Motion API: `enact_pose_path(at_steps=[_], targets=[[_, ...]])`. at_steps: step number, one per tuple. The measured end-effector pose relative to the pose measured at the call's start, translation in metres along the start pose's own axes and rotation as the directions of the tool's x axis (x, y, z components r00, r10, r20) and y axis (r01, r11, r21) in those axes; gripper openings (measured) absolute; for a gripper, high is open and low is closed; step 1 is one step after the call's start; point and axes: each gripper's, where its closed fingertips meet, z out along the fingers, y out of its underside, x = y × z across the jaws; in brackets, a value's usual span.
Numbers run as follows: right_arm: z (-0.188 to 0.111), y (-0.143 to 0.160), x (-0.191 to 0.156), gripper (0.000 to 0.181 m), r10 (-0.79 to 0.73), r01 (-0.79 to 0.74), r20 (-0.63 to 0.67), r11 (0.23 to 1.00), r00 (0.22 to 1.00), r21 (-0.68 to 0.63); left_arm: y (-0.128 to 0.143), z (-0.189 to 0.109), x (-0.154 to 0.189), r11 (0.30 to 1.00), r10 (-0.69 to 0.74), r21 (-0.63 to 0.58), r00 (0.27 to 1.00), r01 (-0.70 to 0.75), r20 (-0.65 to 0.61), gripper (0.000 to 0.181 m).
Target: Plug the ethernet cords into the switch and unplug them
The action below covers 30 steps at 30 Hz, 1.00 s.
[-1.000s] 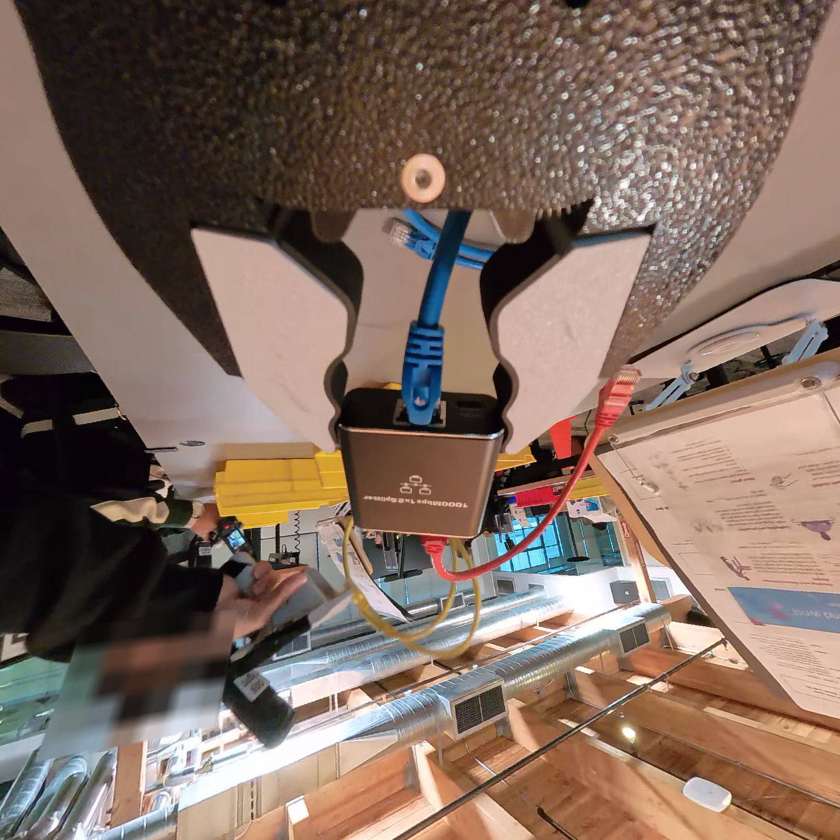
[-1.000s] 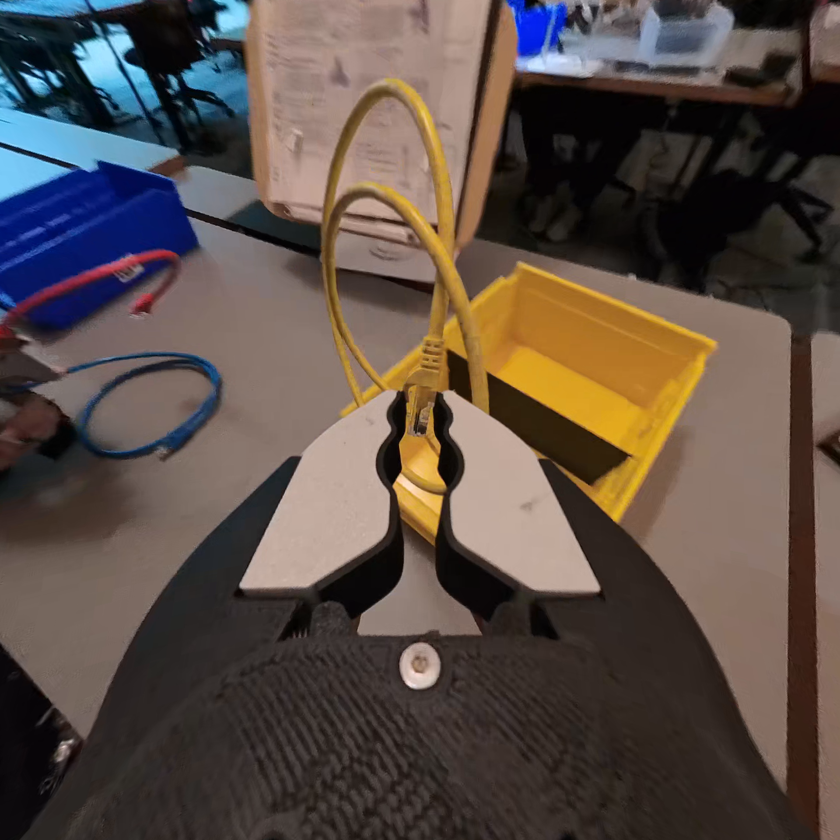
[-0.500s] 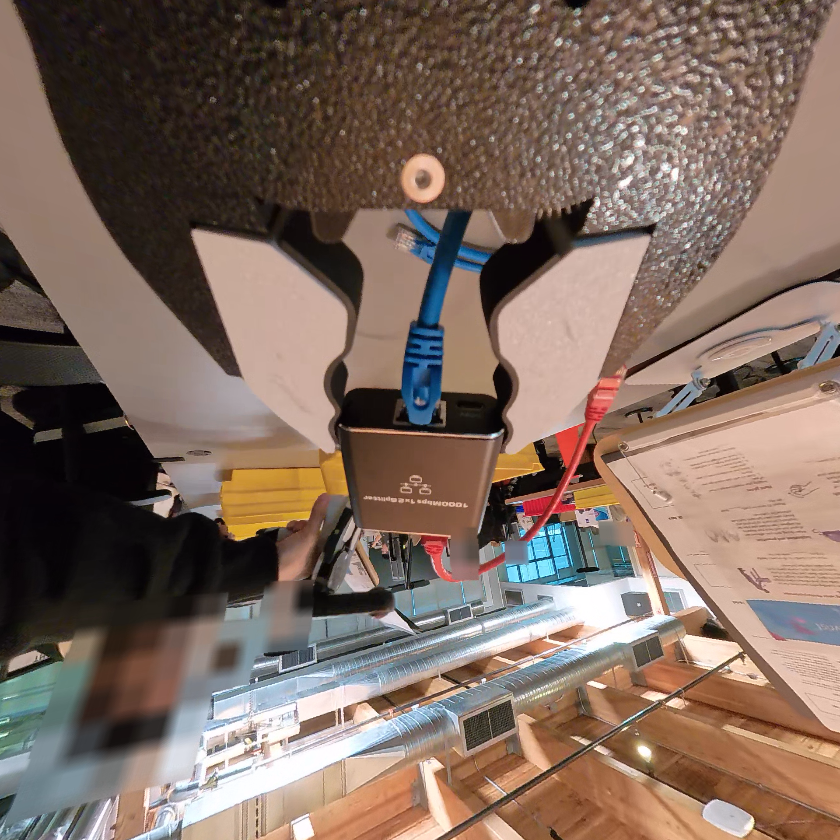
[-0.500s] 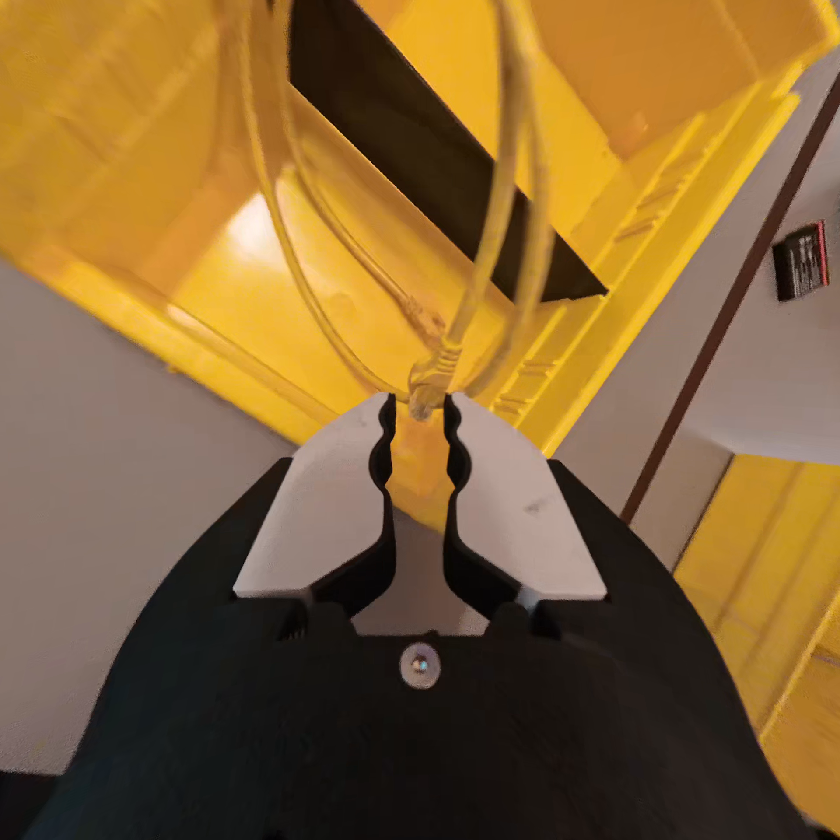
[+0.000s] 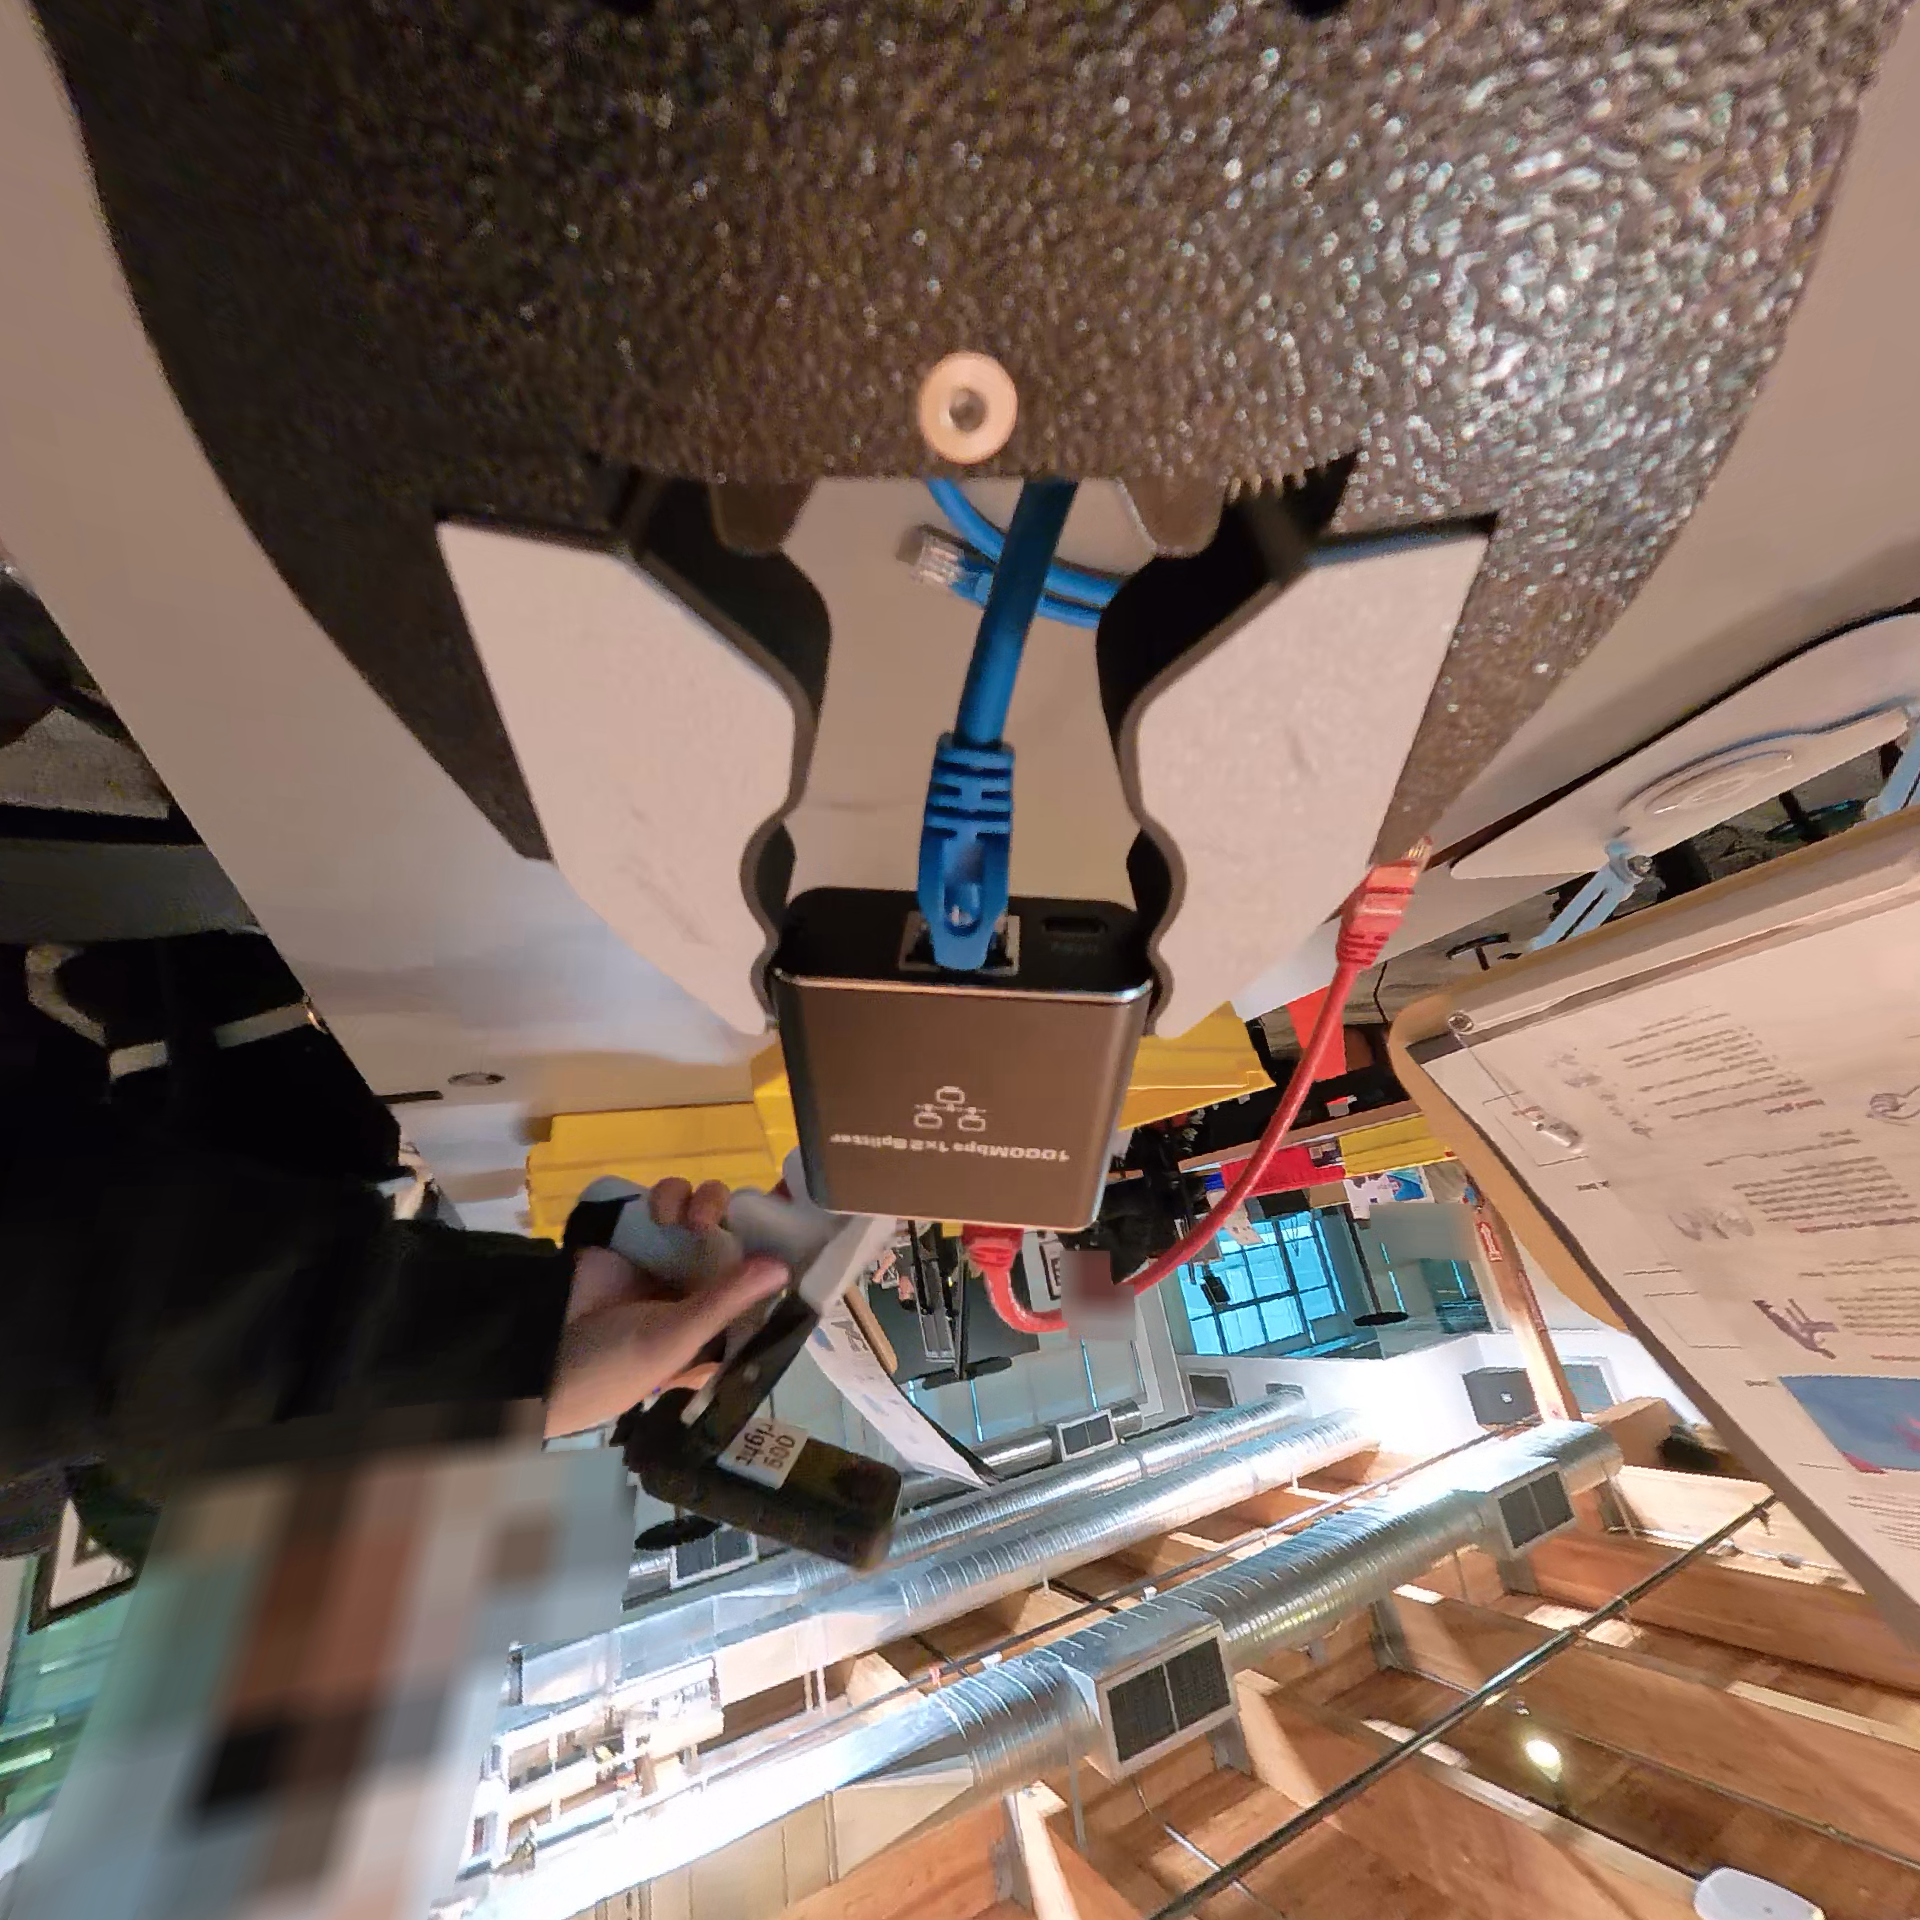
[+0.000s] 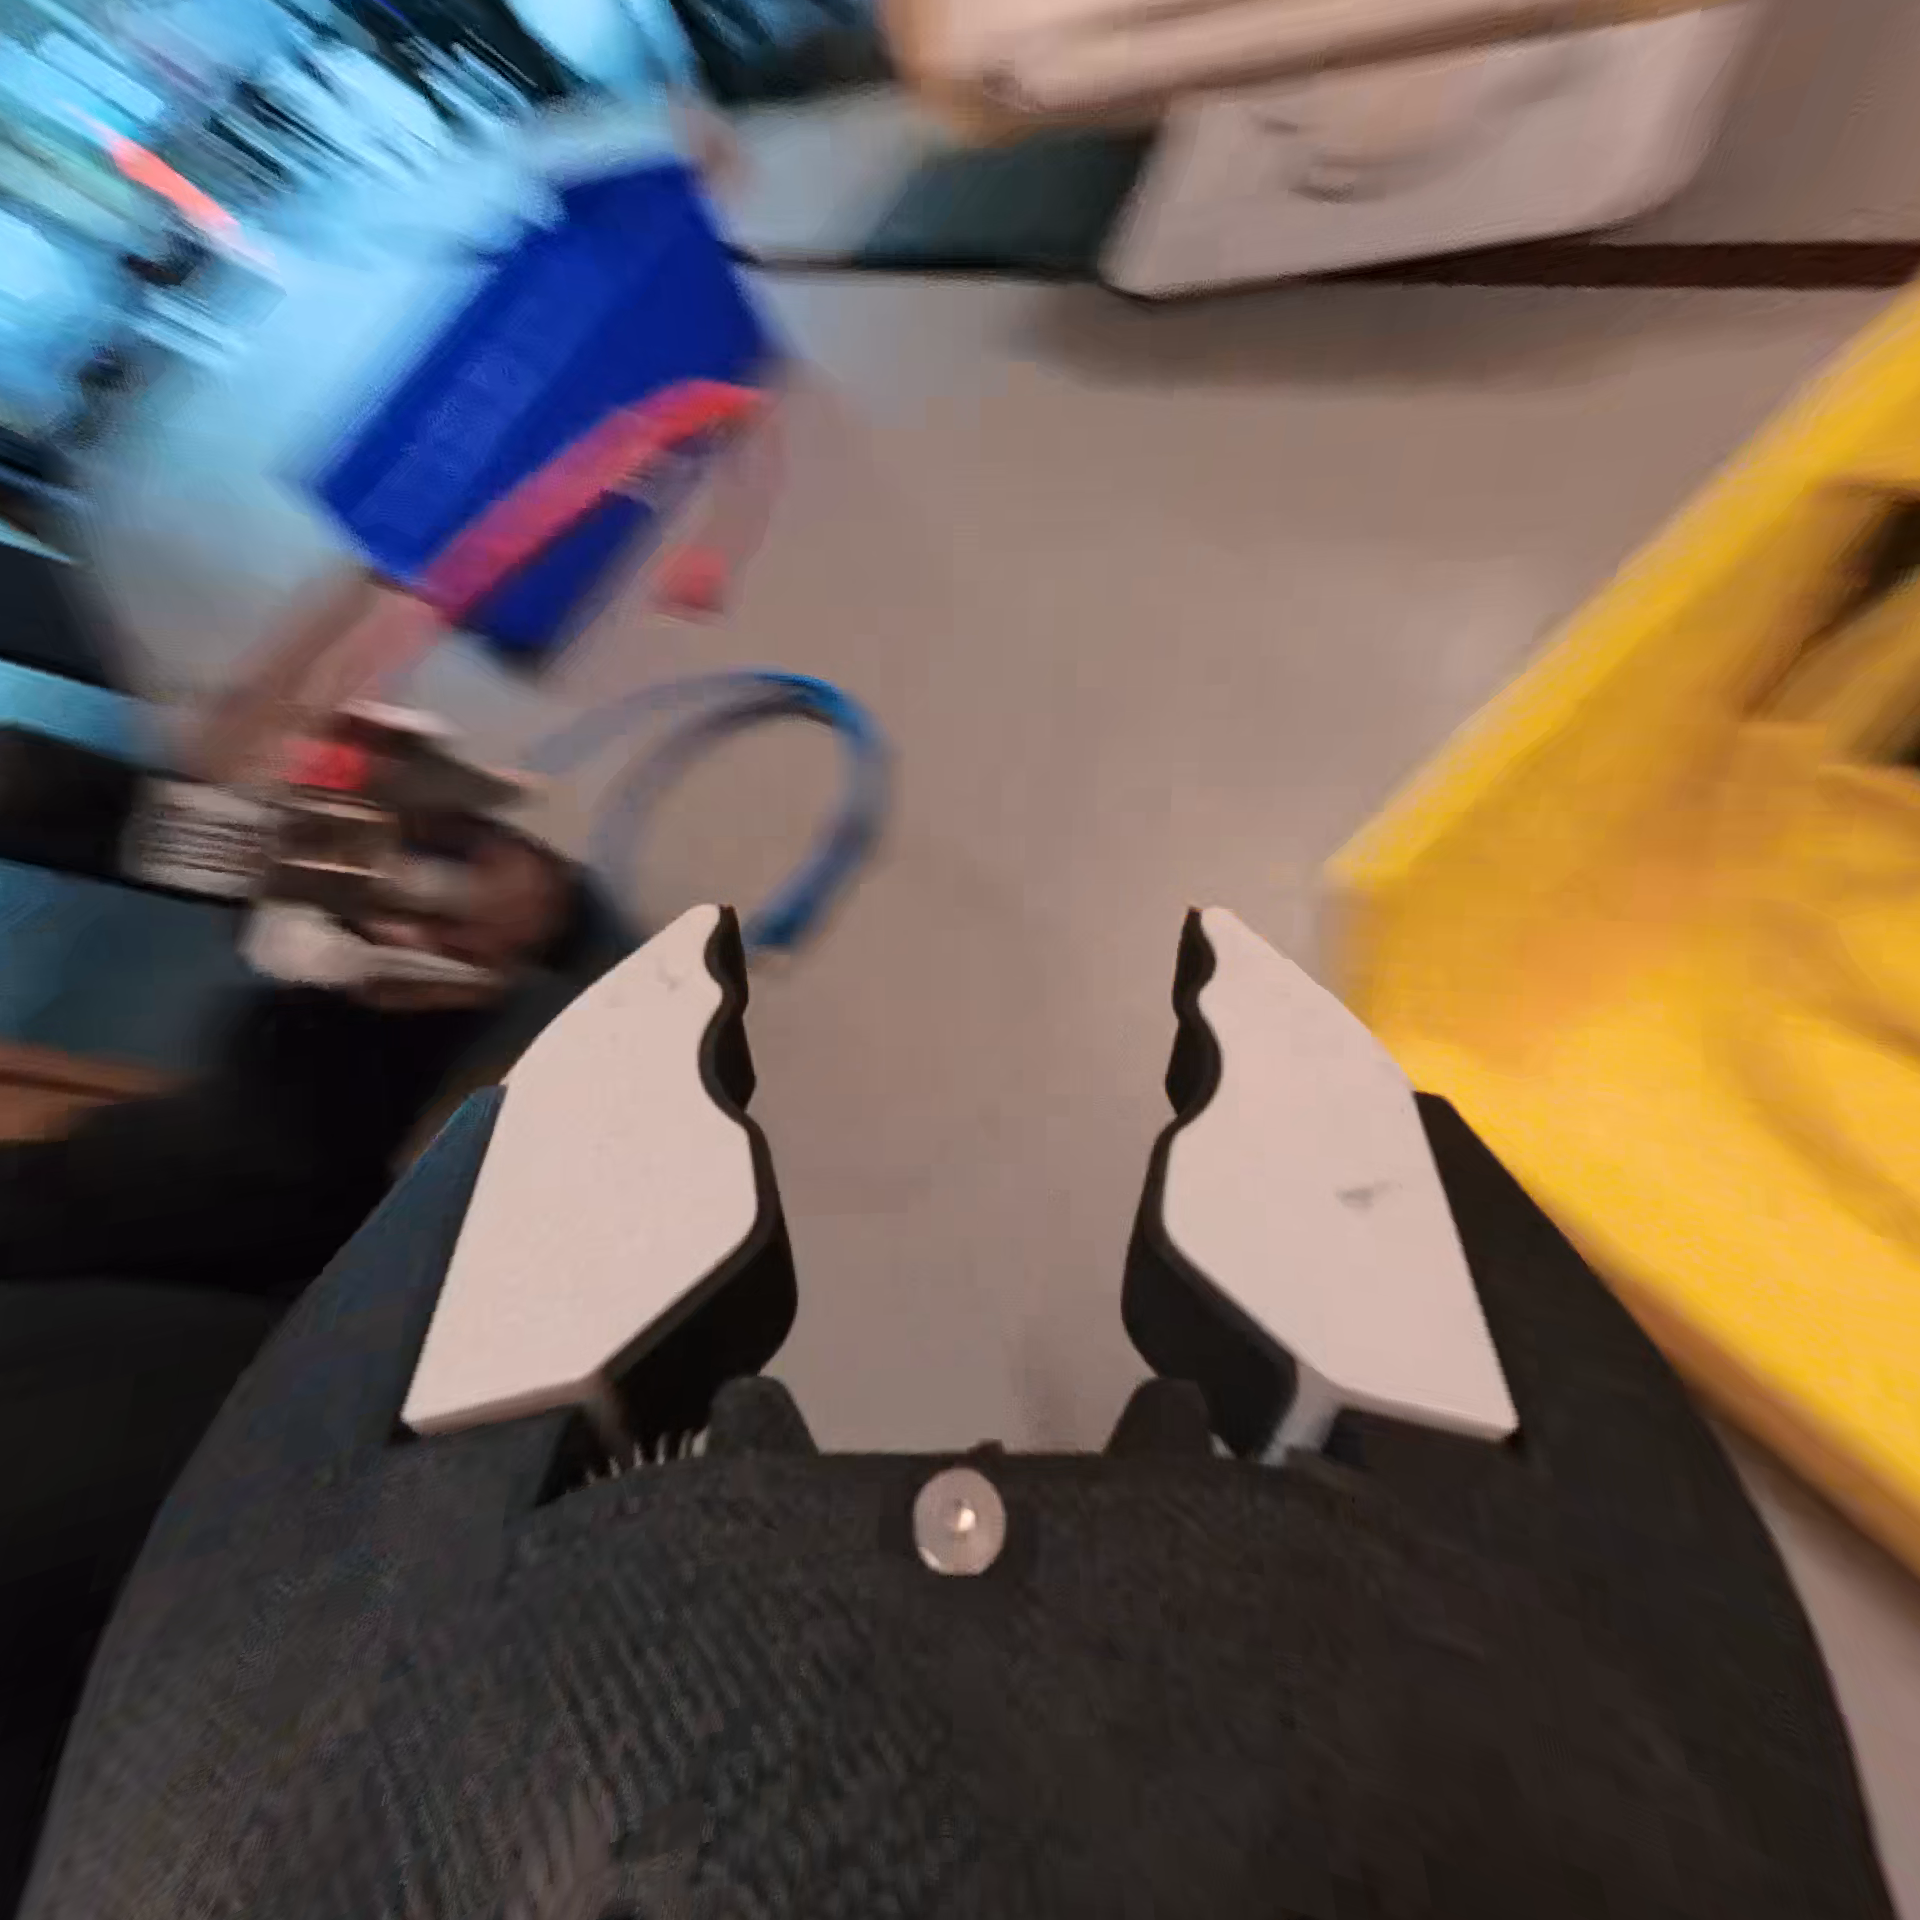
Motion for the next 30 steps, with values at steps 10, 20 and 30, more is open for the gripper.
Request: enact_pose_path(at_steps=[10, 20, 30], targets=[[0.068, 0.031, -0.124, 0.060, 0.352, -0.582, 0.584, 0.769, 0.732, 0.266, 0.019, 0.007, 0.013, 0.987, 0.097, -0.122, 0.994, -0.102, -0.041, 0.062], [0.074, 0.035, -0.116, 0.020, 0.445, -0.749, 0.644, 0.576, 0.623, 0.327, 0.040, 0.011, 0.019, 0.958, 0.041, -0.282, 0.997, -0.059, -0.067, 0.062], [0.075, 0.045, -0.109, 0.016, 0.491, -0.782, 0.632, 0.528, 0.599, 0.331, 0.049, 0.011, 0.024, 0.928, -0.012, -0.371, 0.995, -0.027, -0.104, 0.062]])
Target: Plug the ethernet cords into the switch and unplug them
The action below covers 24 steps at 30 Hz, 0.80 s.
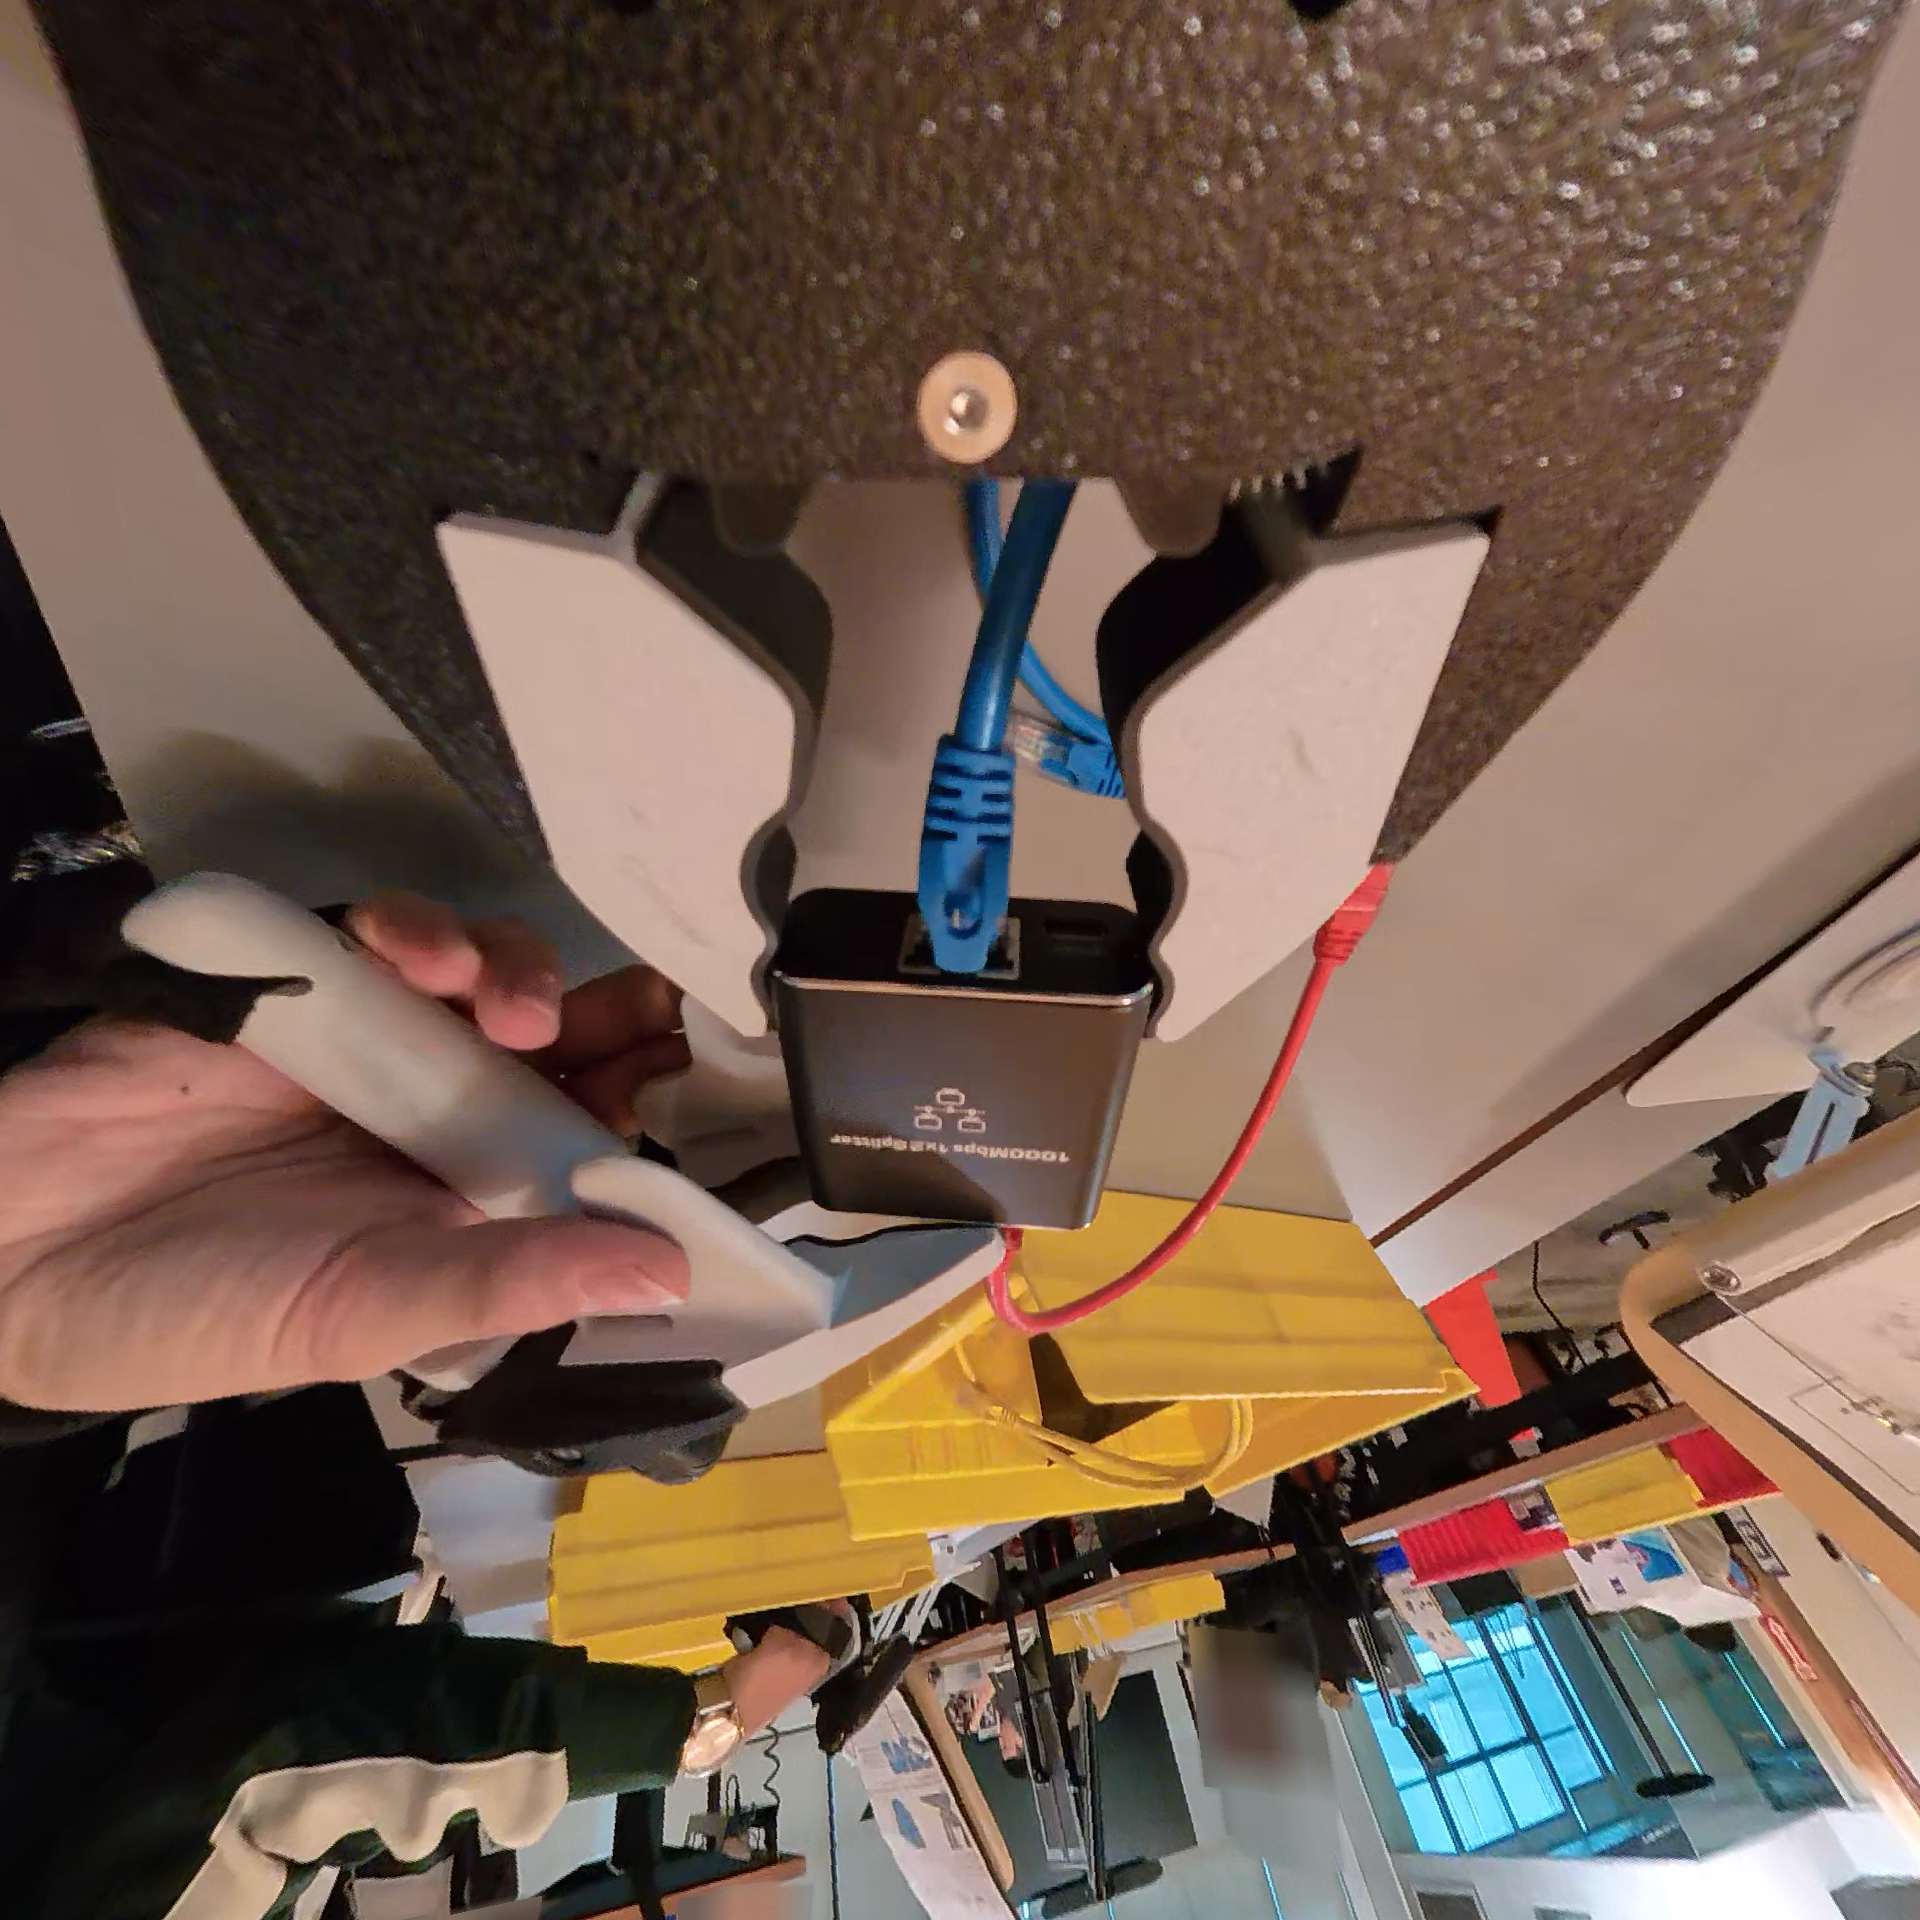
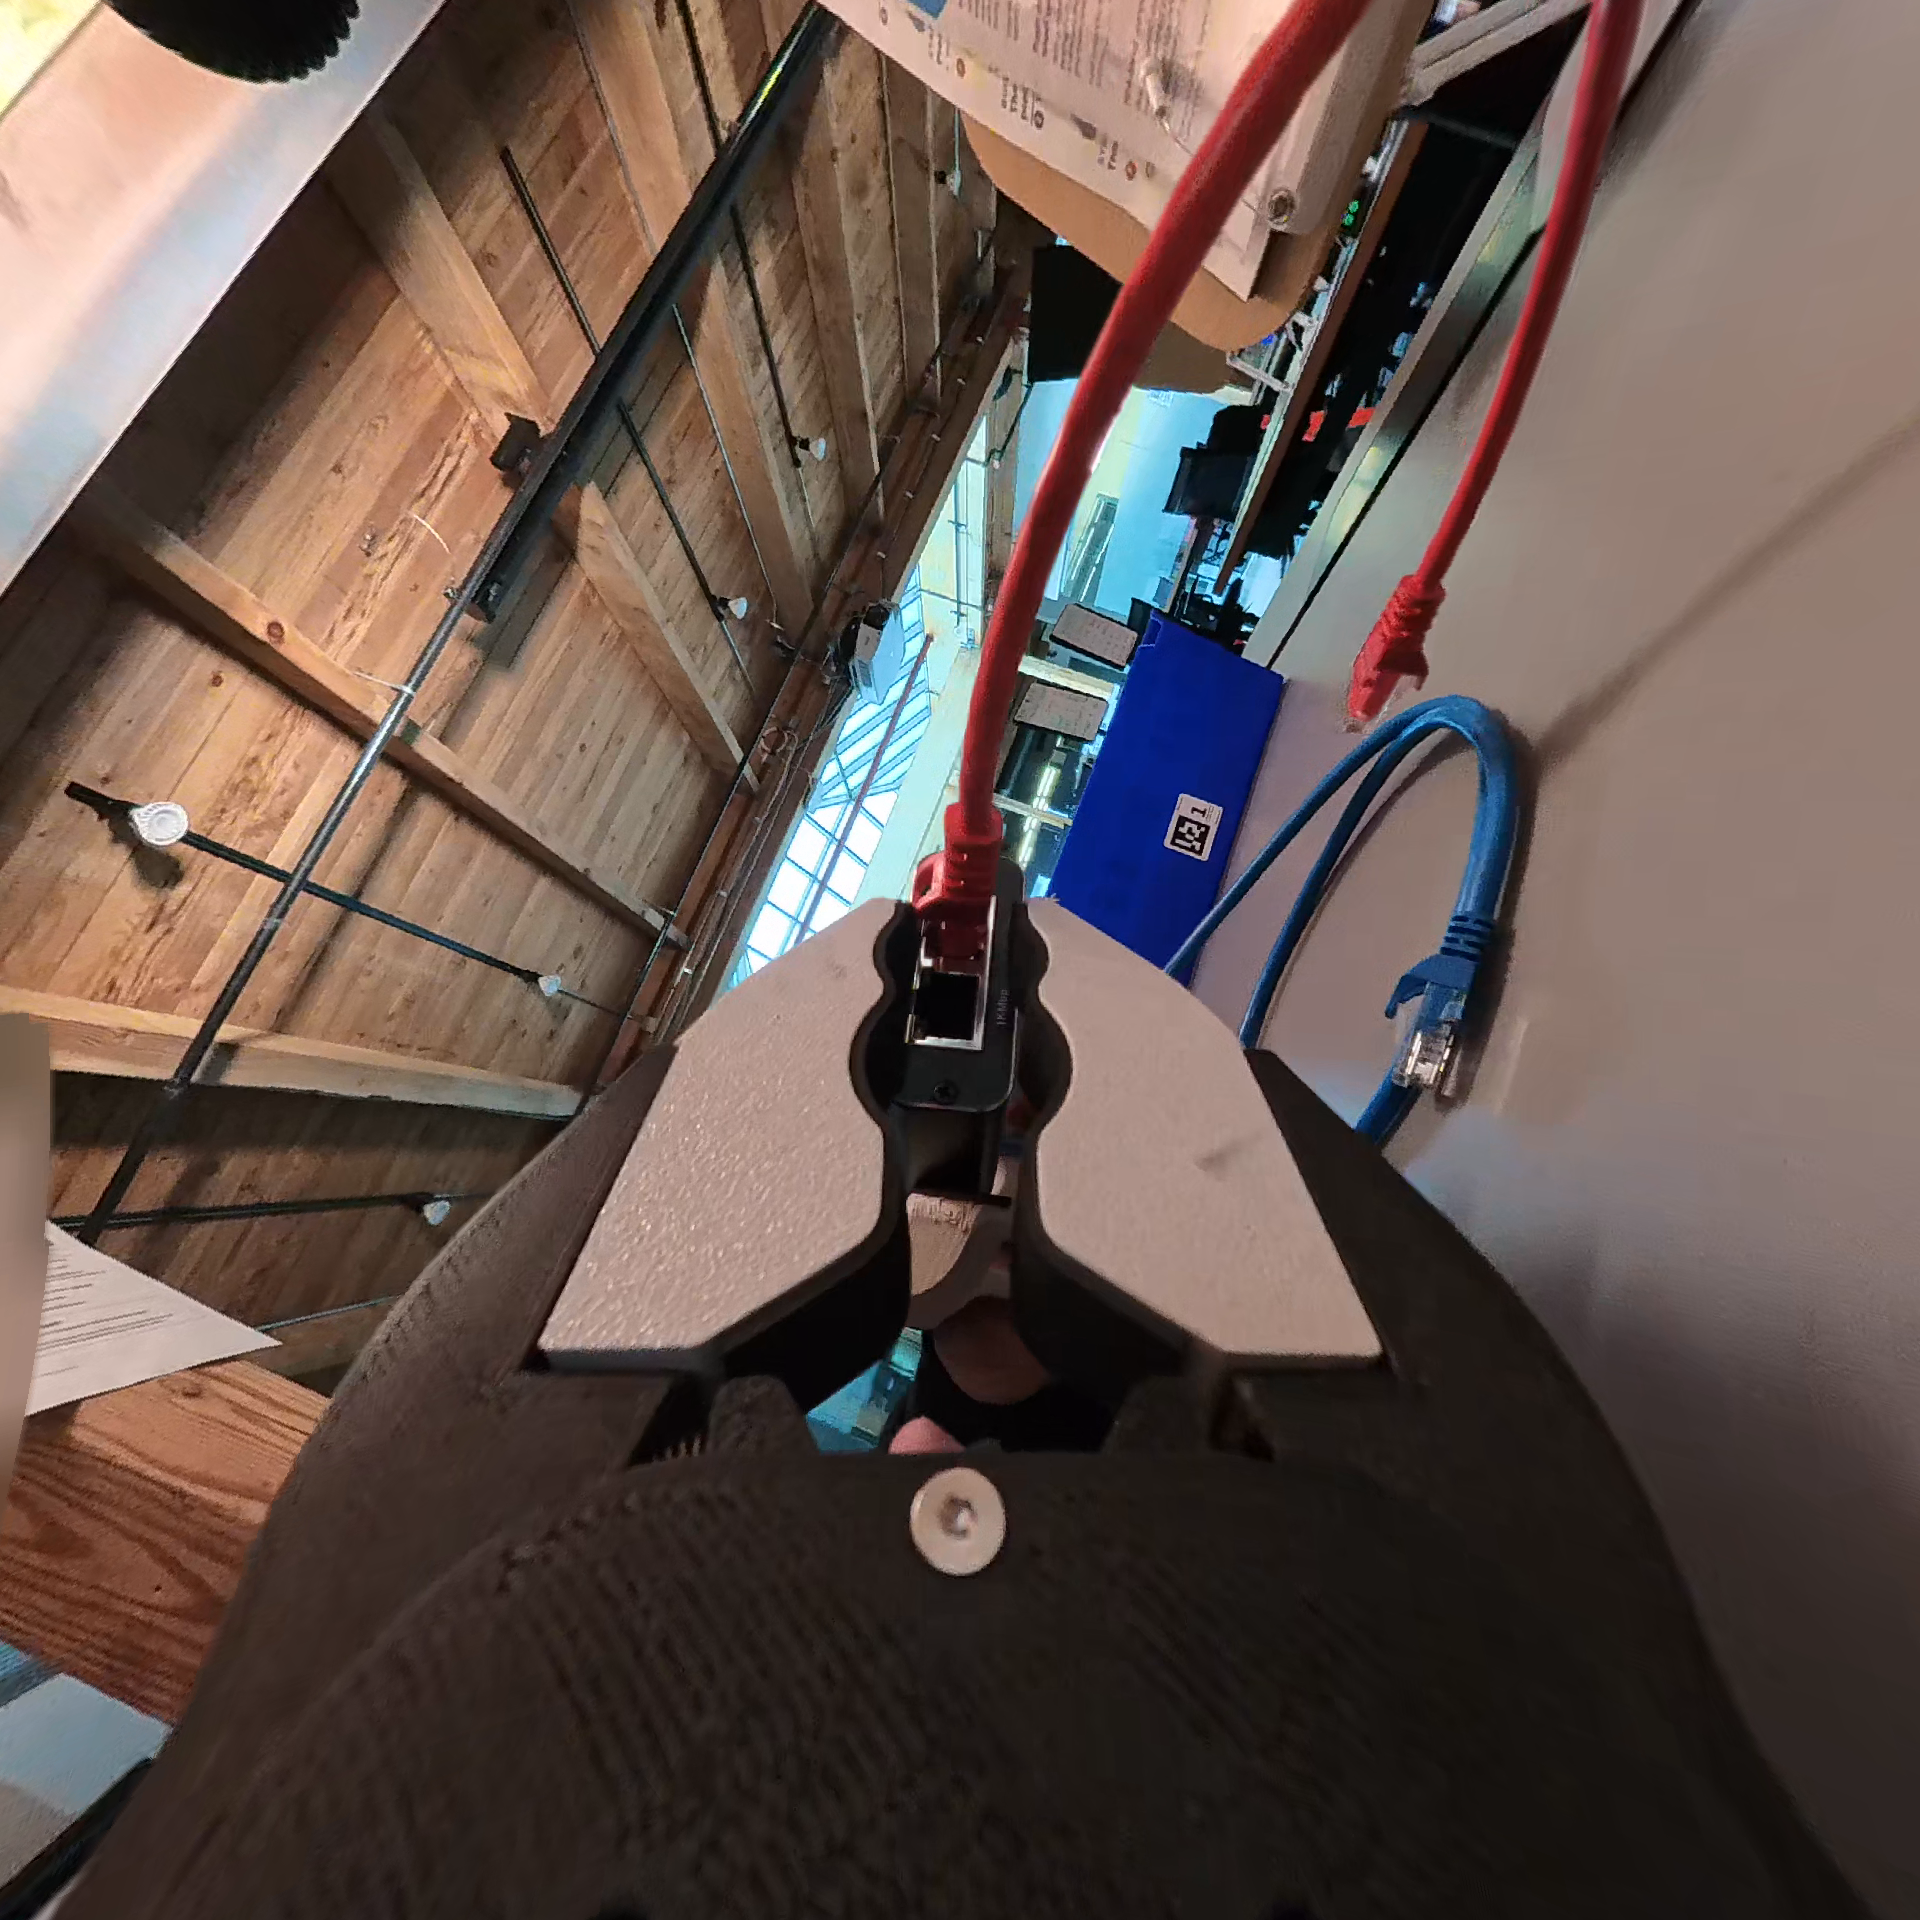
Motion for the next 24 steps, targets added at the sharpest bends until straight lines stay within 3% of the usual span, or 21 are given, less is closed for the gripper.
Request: enact_pose_path(at_steps=[5, 12, 24], targets=[[0.000, -0.002, -0.003, 0.012, 0.015, -0.016, 0.040, 1.000, 0.999, 0.016, -0.002, 0.000, 0.000, 1.000, 0.000, -0.023, 1.000, 0.000, 0.009, 0.062], [0.000, -0.003, -0.005, 0.011, -0.168, 0.170, 0.083, 0.985, 0.982, -0.013, -0.002, 0.003, -0.001, 0.999, 0.027, -0.029, 0.999, -0.026, 0.044, 0.062], [0.007, -0.008, -0.020, 0.012, -0.381, 0.385, 0.111, 0.922, 0.918, -0.024, -0.014, 0.006, -0.006, 0.993, 0.079, 0.072, 0.986, -0.090, 0.147, 0.062]])
